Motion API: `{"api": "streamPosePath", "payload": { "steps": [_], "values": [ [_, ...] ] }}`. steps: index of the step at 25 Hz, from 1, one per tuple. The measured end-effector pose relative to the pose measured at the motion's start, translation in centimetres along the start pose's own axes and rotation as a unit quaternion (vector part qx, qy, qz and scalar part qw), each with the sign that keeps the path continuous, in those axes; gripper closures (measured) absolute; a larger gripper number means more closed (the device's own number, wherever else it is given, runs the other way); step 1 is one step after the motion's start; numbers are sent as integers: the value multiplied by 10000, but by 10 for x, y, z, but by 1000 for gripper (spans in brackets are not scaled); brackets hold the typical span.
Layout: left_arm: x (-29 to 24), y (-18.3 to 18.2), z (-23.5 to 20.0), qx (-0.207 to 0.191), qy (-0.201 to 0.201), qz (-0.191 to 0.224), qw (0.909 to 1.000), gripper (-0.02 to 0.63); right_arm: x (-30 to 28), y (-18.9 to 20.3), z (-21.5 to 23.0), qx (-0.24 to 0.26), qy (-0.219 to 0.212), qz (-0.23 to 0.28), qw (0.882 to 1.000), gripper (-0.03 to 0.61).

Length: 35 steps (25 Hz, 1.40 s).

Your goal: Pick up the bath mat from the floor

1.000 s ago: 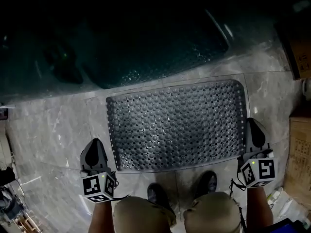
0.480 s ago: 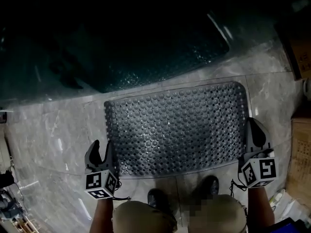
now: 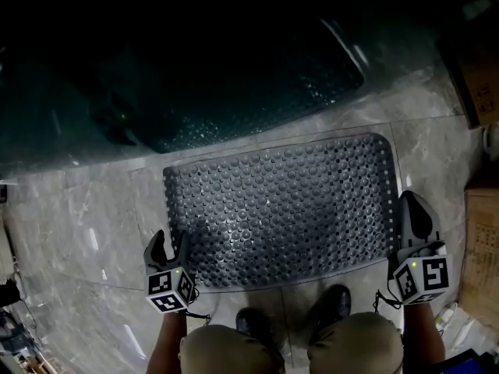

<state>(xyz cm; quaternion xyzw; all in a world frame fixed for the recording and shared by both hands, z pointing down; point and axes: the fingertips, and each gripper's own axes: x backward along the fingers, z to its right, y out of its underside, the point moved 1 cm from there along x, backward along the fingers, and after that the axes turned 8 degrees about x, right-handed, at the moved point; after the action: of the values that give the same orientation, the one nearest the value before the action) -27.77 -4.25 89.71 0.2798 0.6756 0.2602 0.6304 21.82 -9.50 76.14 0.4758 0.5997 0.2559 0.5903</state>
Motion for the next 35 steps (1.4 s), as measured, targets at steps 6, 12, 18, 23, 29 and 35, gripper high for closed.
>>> {"api": "streamPosePath", "payload": {
  "steps": [6, 12, 18, 23, 29, 35],
  "values": [
    [-13, 21, -16, 90, -124, -278, 9995, 364, 1, -1, 0, 83, -27, -11, 10000, 560],
    [-27, 43, -31, 201, -359, -643, 9971, 558, 0, 5, -2, 190, -96, -86, 9997, 560],
    [-29, 46, -40, 331, -231, -728, 9965, 575, -9, 19, 1, 171, -69, -250, 9995, 558],
    [-28, 43, -38, 211, -183, -709, 9971, 577, -17, 32, 12, 154, -87, -354, 9992, 554],
    [-27, 40, -32, 191, -192, -688, 9973, 577, -27, 60, 25, 46, -208, -677, 9975, 412],
    [-23, 40, -30, 143, -290, -634, 9975, 577, -33, 112, 34, -199, -292, -1209, 9920, 368]
  ]
}}
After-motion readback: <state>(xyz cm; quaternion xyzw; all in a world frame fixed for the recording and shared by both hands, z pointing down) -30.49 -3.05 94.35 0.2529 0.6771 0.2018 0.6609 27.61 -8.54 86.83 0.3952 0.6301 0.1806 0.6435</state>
